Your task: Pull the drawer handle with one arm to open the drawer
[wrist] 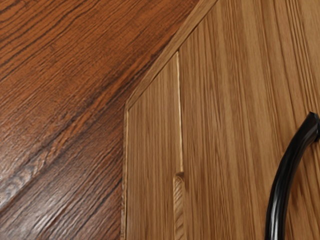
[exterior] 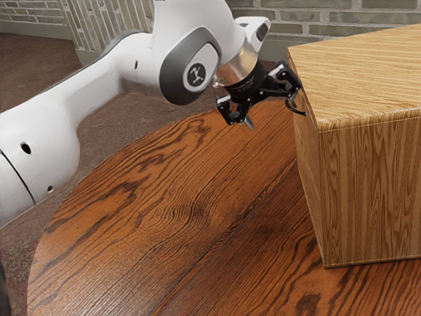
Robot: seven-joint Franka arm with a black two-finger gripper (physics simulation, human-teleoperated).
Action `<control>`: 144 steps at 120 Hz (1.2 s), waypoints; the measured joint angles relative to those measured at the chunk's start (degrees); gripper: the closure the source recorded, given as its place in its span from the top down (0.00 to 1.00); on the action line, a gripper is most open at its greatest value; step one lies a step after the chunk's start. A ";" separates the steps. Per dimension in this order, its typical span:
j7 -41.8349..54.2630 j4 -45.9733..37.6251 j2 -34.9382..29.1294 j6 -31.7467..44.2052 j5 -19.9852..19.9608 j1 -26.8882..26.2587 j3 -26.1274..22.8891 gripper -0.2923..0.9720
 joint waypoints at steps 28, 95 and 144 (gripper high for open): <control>0.09 -1.88 -0.28 0.26 -0.24 0.15 0.31 0.77; -0.02 -26.79 -19.74 0.22 0.79 4.30 4.76 0.76; 0.23 -31.18 -46.20 -1.47 10.14 0.80 5.77 0.76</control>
